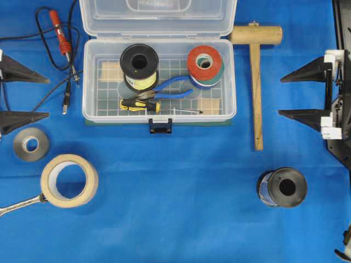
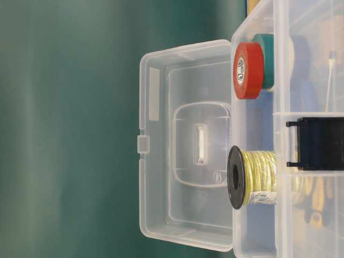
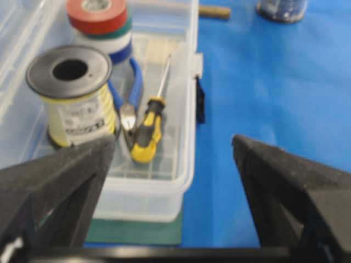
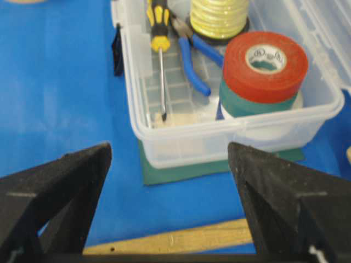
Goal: Open the tool box with both arms.
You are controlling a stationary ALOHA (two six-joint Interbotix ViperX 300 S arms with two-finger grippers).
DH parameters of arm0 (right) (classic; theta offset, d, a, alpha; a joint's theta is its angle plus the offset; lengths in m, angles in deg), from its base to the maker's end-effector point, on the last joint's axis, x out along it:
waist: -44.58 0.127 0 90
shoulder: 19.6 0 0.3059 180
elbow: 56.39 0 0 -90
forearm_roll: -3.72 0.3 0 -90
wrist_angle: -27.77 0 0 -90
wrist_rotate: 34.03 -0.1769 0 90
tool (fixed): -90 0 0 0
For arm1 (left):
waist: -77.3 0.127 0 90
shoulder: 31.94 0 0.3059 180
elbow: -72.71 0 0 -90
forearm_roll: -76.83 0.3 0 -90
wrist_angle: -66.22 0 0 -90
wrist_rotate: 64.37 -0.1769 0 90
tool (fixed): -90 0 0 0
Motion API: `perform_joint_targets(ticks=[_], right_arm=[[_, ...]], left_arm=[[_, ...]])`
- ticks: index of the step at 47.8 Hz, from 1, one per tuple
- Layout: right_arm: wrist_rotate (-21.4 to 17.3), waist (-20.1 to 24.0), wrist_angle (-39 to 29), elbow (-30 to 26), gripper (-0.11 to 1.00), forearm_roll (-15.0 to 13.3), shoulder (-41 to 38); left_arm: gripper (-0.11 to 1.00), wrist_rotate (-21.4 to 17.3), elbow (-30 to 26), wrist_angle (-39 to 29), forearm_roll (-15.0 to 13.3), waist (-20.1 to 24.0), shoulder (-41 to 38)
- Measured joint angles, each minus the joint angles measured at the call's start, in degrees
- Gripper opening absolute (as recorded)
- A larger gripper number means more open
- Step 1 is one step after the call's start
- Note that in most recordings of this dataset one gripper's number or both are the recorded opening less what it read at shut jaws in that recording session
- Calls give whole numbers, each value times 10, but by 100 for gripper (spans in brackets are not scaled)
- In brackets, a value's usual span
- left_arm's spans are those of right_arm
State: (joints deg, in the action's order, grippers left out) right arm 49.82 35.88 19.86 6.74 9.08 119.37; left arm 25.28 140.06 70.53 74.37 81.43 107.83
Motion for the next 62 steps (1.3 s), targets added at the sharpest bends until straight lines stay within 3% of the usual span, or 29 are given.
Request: perform_joint_targets(ticks=[7, 17, 62], right_arm=[[-4, 6, 71, 28, 85, 6, -37], [-4, 18, 121, 40, 85, 10, -83], [-4, 18, 125, 40, 85, 11, -83]], left_arm=[[84, 4, 30, 39, 1, 0, -1], [84, 4, 44, 49, 0, 0, -2], [84, 9, 47, 51, 0, 0, -1]])
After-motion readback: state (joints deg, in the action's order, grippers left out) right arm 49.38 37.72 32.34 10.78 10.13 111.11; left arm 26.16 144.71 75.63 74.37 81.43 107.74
